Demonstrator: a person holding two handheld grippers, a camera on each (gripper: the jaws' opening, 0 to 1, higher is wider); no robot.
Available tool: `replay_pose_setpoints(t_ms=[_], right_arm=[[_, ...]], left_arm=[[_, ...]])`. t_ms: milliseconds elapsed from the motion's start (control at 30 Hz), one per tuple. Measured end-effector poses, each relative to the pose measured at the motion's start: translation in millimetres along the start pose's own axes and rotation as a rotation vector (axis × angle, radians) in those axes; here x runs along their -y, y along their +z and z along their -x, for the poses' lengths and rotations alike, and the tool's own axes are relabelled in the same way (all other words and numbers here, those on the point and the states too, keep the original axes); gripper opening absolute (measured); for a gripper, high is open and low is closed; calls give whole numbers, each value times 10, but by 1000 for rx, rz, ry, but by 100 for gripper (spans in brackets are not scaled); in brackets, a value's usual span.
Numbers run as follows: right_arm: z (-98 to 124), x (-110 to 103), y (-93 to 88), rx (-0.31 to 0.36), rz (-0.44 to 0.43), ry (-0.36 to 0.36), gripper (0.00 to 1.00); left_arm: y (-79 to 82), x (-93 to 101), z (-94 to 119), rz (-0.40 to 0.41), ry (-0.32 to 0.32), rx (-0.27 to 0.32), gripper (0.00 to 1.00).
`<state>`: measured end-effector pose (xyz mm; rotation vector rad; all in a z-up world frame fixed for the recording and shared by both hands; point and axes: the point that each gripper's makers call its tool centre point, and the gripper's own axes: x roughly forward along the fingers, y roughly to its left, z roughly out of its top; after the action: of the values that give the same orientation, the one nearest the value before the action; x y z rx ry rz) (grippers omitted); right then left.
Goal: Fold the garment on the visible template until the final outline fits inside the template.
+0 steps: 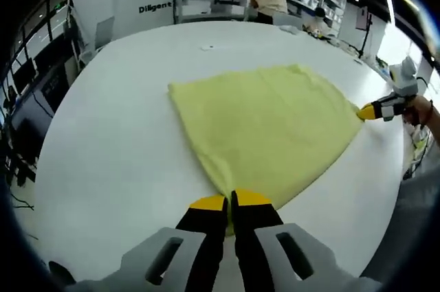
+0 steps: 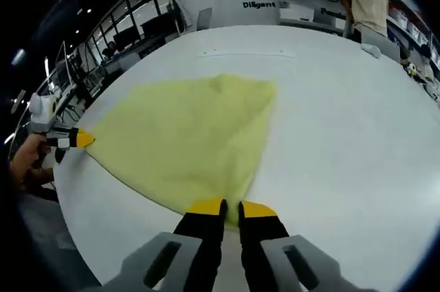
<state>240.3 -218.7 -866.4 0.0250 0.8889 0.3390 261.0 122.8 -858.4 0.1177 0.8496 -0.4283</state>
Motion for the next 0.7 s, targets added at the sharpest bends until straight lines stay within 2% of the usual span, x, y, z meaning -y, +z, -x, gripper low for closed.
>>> replay_pose_setpoints(t_ms=[367, 633, 700], right_arm=[[69, -41, -100, 21, -17, 7, 2], [69, -45, -95, 40, -5, 24, 2], [68, -44, -93, 37, -7, 24, 2]], left_arm=[[-94, 56, 56, -50, -5, -21, 8], [-122, 54, 32, -53, 16, -7, 11], [-113, 67, 38, -78, 15, -5, 11]])
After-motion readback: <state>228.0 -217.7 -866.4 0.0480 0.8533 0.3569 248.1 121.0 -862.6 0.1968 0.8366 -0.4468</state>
